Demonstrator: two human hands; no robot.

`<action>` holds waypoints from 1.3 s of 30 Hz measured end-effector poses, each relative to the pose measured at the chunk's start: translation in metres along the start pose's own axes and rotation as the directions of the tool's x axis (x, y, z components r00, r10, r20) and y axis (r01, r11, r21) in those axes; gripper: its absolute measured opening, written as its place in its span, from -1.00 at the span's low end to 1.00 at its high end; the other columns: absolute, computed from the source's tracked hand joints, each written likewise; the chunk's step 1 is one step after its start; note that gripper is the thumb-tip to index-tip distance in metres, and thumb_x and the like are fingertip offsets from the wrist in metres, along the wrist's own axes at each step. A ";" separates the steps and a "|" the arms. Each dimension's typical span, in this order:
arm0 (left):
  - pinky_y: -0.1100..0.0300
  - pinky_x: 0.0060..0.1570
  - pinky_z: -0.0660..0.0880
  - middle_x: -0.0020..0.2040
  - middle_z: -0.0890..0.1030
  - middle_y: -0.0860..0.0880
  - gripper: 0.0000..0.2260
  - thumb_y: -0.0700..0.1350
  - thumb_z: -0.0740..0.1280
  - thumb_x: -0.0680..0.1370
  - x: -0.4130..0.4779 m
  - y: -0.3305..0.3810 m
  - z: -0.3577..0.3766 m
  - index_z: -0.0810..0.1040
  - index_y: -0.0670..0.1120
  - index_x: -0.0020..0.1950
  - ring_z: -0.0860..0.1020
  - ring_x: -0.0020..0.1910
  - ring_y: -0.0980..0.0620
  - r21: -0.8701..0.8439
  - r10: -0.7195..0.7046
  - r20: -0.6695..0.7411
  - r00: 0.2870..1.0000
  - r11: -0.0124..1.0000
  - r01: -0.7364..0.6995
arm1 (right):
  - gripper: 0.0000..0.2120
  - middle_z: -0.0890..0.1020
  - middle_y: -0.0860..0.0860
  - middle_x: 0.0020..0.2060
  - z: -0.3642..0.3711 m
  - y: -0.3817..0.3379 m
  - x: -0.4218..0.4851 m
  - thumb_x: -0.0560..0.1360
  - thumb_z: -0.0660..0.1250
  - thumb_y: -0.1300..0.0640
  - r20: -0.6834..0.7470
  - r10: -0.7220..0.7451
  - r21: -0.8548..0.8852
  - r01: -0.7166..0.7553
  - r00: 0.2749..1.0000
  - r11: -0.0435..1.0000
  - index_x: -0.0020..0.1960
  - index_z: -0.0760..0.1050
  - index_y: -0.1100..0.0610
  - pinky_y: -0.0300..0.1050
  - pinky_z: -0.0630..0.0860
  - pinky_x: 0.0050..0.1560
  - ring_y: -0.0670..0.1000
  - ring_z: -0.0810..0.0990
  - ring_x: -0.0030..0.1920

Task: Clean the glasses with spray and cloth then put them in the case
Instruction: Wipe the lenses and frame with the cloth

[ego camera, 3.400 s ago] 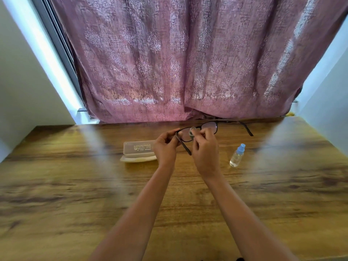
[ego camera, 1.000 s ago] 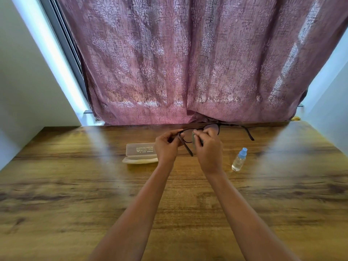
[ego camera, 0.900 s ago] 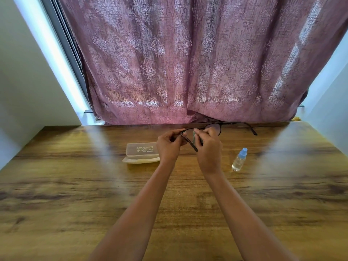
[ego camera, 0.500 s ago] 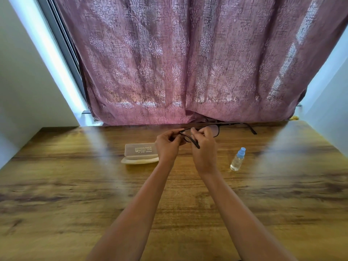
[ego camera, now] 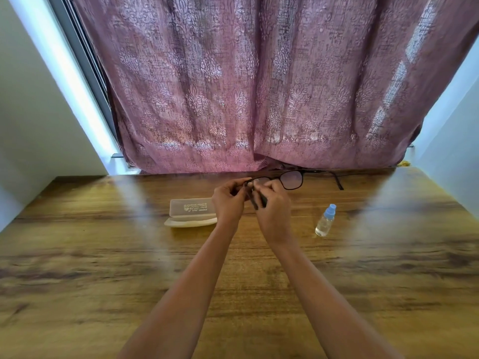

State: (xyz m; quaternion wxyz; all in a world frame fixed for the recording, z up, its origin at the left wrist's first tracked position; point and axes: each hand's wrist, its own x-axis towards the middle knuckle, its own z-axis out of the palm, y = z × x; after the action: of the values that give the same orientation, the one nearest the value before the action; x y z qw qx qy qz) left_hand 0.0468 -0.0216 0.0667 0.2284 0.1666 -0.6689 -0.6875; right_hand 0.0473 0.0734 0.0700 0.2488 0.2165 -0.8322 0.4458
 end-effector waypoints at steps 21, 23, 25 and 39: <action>0.42 -0.38 0.50 -0.36 0.61 0.03 -0.92 -0.29 0.40 0.45 -0.005 0.004 0.003 0.63 -0.14 -0.13 0.59 -0.44 0.25 -0.004 0.009 -0.058 0.998 1.000 -0.009 | -0.83 0.60 0.12 -0.12 -0.016 0.011 0.018 0.47 0.33 0.26 -0.084 0.109 -0.104 -0.118 0.990 0.988 0.03 0.60 0.28 -0.25 0.40 -0.20 0.02 0.58 -0.19; 0.42 -0.36 0.51 -0.33 0.63 0.01 -0.91 -0.31 0.39 0.46 -0.005 0.005 0.003 0.63 -0.15 -0.11 0.60 -0.42 0.25 0.010 0.015 -0.059 0.998 1.000 -0.014 | -0.82 0.59 0.13 -0.13 -0.015 0.007 0.016 0.48 0.32 0.26 -0.064 0.090 -0.080 -0.095 0.994 0.992 0.04 0.59 0.30 -0.19 0.47 -0.19 0.03 0.58 -0.20; 0.36 -0.32 0.56 -0.30 0.64 -0.02 -0.89 -0.34 0.37 0.46 -0.005 0.006 0.002 0.64 -0.18 -0.09 0.61 -0.40 0.23 0.025 0.022 -0.045 0.999 0.999 -0.021 | -0.81 0.58 0.12 -0.13 -0.010 0.001 0.012 0.48 0.33 0.28 -0.010 0.036 -0.036 -0.036 0.999 0.999 0.08 0.58 0.31 -0.24 0.47 -0.16 -0.01 0.57 -0.18; 0.26 -0.25 0.60 -0.28 0.64 -0.05 -0.88 -0.33 0.38 0.45 -0.007 0.007 -0.001 0.64 -0.15 -0.11 0.60 -0.39 0.20 0.036 0.001 -0.061 0.998 0.999 0.001 | -0.79 0.54 0.10 -0.13 -0.004 -0.004 0.006 0.48 0.33 0.28 0.053 -0.011 -0.068 0.015 0.999 0.998 0.10 0.56 0.29 -0.29 0.44 -0.17 -0.07 0.50 -0.20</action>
State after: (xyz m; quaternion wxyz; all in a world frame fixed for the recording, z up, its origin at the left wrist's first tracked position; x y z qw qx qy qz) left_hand 0.0543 -0.0185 0.0726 0.2458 0.1917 -0.6740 -0.6698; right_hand 0.0458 0.0740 0.0775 0.2368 0.2250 -0.8517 0.4098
